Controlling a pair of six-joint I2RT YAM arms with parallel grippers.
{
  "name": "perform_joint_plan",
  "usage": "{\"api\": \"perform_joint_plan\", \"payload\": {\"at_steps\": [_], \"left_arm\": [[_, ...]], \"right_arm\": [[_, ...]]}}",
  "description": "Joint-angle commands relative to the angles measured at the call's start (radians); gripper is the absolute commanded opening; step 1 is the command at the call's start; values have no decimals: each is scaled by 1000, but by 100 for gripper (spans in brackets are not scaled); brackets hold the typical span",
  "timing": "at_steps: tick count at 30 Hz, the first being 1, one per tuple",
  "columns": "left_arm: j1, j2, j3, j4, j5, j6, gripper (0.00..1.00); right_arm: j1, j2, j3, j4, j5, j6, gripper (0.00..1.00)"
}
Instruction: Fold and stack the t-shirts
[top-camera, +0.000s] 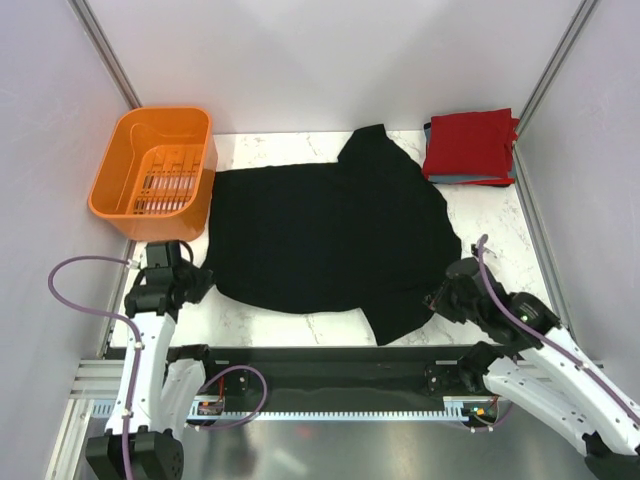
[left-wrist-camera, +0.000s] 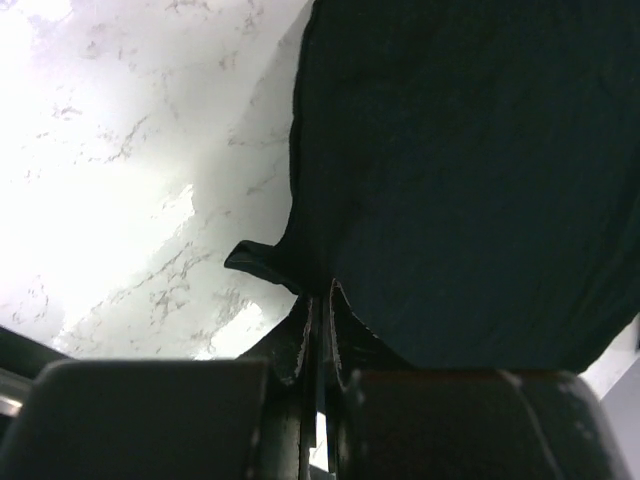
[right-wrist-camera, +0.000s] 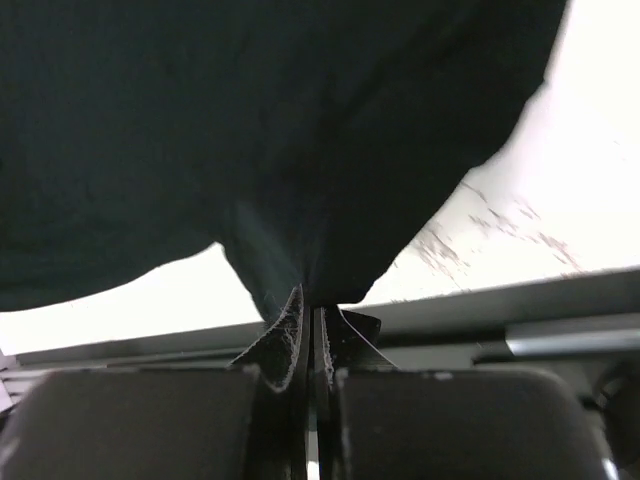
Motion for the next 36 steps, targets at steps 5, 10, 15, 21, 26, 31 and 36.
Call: {"api": "perform_joint_plan", "payload": {"at_steps": [5,10,15,21,26,31,36], "left_arm": [[9,-76,32,-126,38,48,2],[9,50,82,-76,49,89,2],[11,183,147,-33,49,148,2],[11,354,228,27,21,197,2],[12,509,288,63,-11,228,2],[28,708,371,93,-10,241,2],[55,866,471,84,133,280,32]], "right_arm": [[5,-28,125,-167,19,-3,0],[5,145,256,-76,109,-147,0],[-4,389,408,15,169,-268,0],[-119,613,535,123,111,-418,0],[-202,807,673,160,87,-512,0],[-263,1051,872,183,59,-584,0],[-316,1275,1104,149,-47,-656,16]]}}
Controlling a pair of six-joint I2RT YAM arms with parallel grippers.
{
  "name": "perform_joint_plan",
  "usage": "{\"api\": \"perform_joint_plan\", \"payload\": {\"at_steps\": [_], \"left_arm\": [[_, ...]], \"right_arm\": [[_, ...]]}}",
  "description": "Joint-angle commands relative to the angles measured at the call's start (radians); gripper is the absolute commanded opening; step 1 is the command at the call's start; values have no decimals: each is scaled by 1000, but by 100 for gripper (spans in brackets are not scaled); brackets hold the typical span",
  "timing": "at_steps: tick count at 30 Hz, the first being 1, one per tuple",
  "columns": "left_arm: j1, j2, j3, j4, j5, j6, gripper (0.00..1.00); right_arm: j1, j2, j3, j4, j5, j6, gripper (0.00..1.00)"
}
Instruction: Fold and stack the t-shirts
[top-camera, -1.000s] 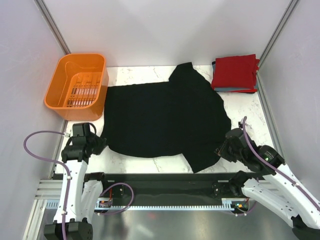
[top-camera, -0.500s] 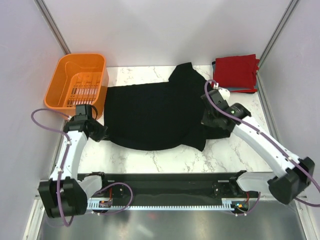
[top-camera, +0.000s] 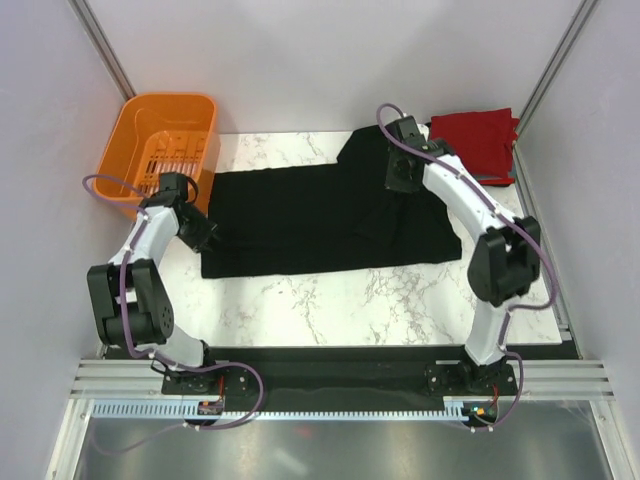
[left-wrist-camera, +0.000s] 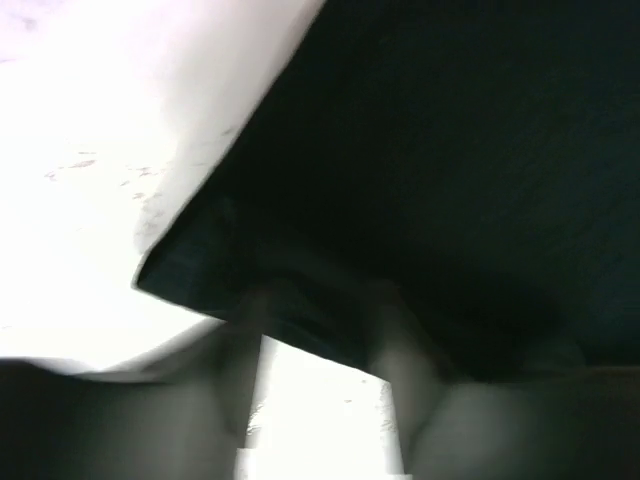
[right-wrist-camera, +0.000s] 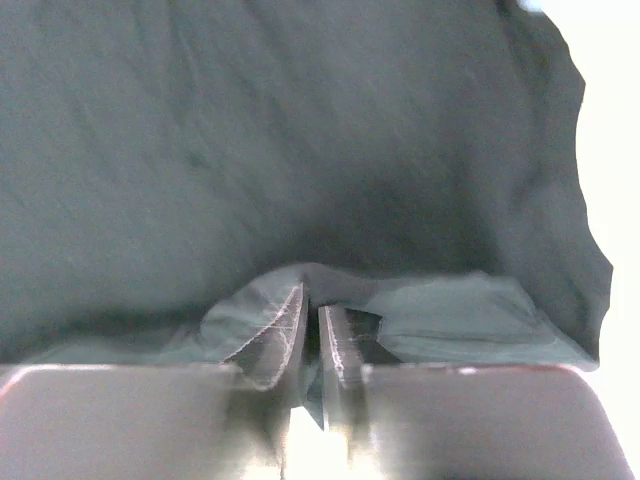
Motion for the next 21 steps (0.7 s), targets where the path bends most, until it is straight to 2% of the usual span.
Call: {"api": "perform_joint_plan", "payload": {"at_steps": [1,2,3,4,5,6,8,12,14,17,21], "left_arm": [[27,83,40,1,126,54,67],[29,68,41,-3,143,54,79],[29,53,28,-6,163,54,86],[29,33,18,-9,166,55,93],[29,-10,8,-10,168,55,94],[29,-85,-47,-16,162,49,94],[29,-142,-81,-18,156,43,94],[29,-332,-181,-18,105,-20,89],[29,-457,-256,-7,55,-48,87],[29,-557,-357,26,15,-80,85],[27,-628,-453,83,11,-100,85]], "right_arm": [[-35,107,180,-15,-91,-100,35],[-47,105,184,-24,-88,-104,51],[-50,88,172,-14,-65,-110,71],[-64,35,111,-1,-54,-113,80],[-73,1,71,26,-51,-107,84],[-109,-142,-127,78,-103,-95,86],[-116,-183,-184,108,-111,-82,86],[-183,-434,-551,193,-174,-10,83],[-255,-501,-723,244,-242,25,79],[-346,-575,-857,304,-344,41,77],[-446,-552,-965,358,-425,25,75]]}}
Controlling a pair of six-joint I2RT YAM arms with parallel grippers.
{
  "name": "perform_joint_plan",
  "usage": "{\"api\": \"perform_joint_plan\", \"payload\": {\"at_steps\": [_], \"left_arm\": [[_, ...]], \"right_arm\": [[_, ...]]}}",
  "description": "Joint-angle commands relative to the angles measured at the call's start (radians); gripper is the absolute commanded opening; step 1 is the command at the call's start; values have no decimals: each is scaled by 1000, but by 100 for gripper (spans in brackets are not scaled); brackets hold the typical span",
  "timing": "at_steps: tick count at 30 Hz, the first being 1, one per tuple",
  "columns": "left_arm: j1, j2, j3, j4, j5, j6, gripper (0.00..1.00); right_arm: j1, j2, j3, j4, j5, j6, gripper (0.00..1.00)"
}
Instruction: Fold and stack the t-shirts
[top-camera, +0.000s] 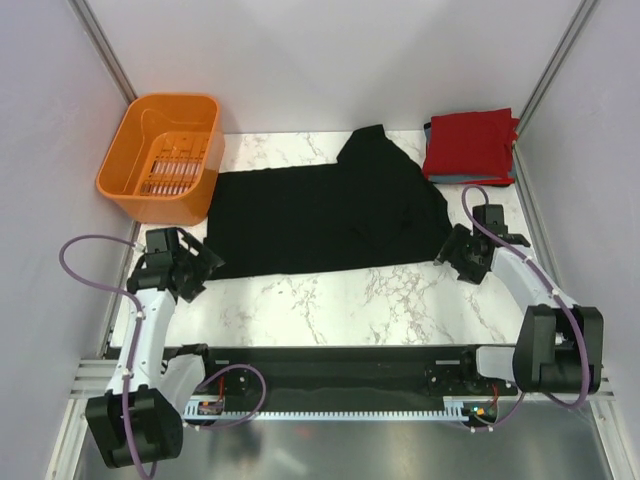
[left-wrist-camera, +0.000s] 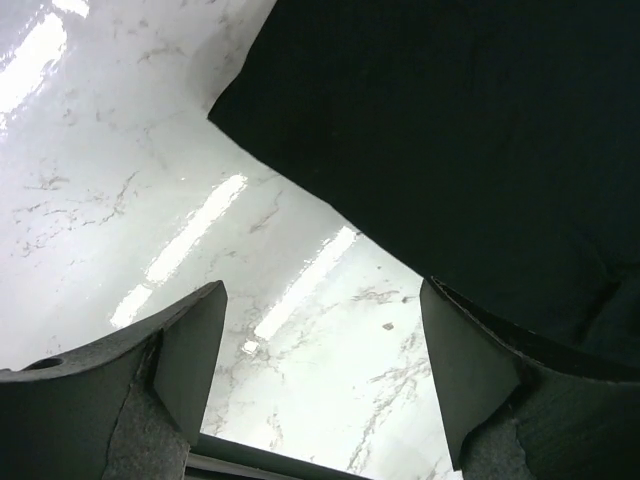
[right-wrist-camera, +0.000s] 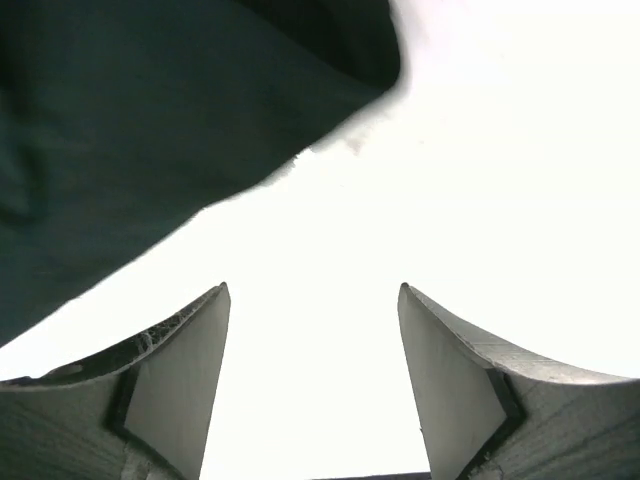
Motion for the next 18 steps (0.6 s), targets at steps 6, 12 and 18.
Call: {"api": "perform_joint_plan", "payload": {"at_steps": [6,12,18], "left_arm": [[13,16,-180,204,-6,-103,88],[19,50,-220,285,-55,-136,88],[42,119,-275,397,-98,-186,87]], "right_arm": [[-179,93,-56,199,-196,-5,73],[-217,179,-66,332,-228,37,70],[-215,285,-59,409,-252,52,62]]}}
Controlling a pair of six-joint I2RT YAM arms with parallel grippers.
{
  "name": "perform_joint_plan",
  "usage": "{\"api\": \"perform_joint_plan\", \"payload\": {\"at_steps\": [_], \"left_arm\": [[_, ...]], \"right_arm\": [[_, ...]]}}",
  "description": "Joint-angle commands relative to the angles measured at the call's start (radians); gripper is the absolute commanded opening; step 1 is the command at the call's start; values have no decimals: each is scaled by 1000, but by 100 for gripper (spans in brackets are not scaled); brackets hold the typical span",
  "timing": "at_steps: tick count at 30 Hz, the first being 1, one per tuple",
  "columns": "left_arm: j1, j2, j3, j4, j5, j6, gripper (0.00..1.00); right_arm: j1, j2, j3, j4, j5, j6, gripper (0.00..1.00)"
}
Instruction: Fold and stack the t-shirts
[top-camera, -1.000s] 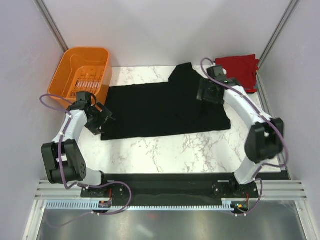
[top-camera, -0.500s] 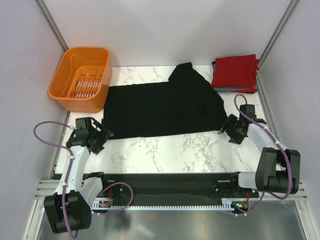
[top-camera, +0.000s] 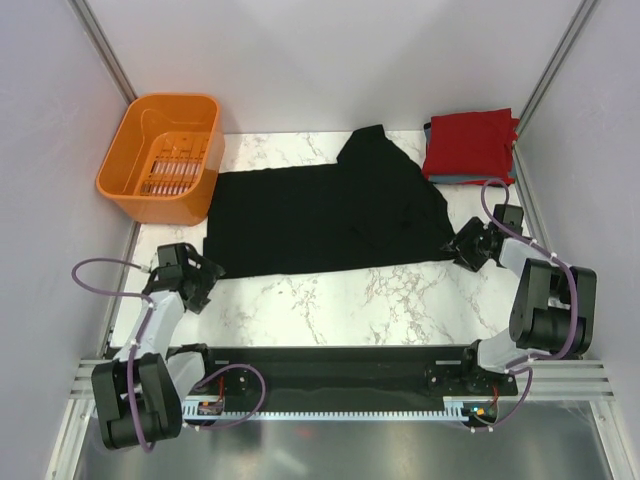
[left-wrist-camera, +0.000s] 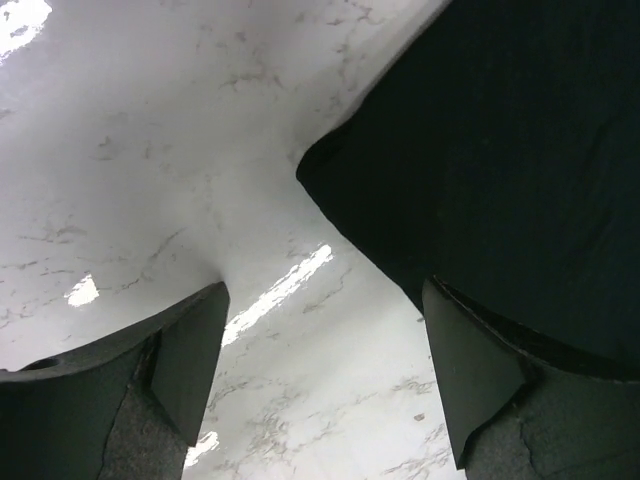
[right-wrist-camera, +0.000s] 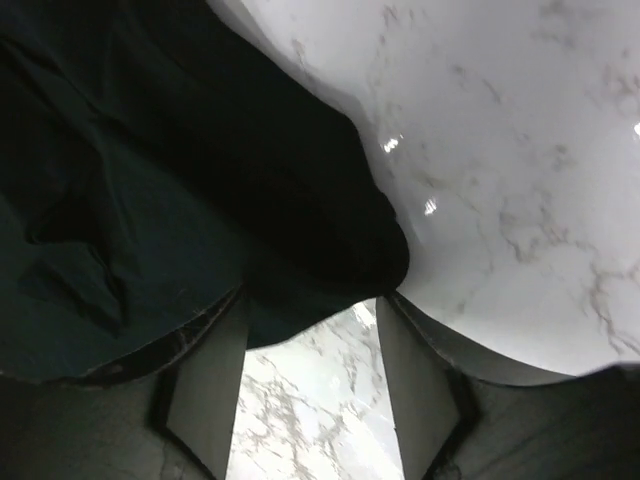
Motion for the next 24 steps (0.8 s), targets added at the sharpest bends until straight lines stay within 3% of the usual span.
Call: {"api": "perform_joint_plan", "payload": {"at_steps": [1,5,7,10,11,12,14,15,18,21,24], "left_arm": [[20,49,-30,127,-42,-70,87],[34,135,-23,177,-34,-101,86],[35,184,-11,195,-34,-112,79],[35,235,11,215,-32,-127,68],[35,245,12,224,-28,-126,60],[35,256,16,236,-20,-121,33],[35,265,31,236,-5,-112,7],[35,258,34,233,-5,-103,2],[37,195,71,158,27,-89,2],[47,79,126,34,7,-84,2],[115,-38,134,-39,70,-86,2]], "right_arm": [[-1,54,-6,71,-2,4,60],[-1,68,-3,78,-14,-9,40],[-2,68,-5,78,-17,-19,32],[-2,66,-14,81,-31,-25,8],[-1,66,-17,81,-34,-26,2],[-2,63,-17,78,-37,-25,0],[-2,46,-17,65,-42,-20,0],[-2,36,-14,54,-33,-16,0],[-7,-65,17,-56,39,0,0],[-92,-242,18,-187,98,23,0],[-133,-414,8,-313,103,44,0]]}}
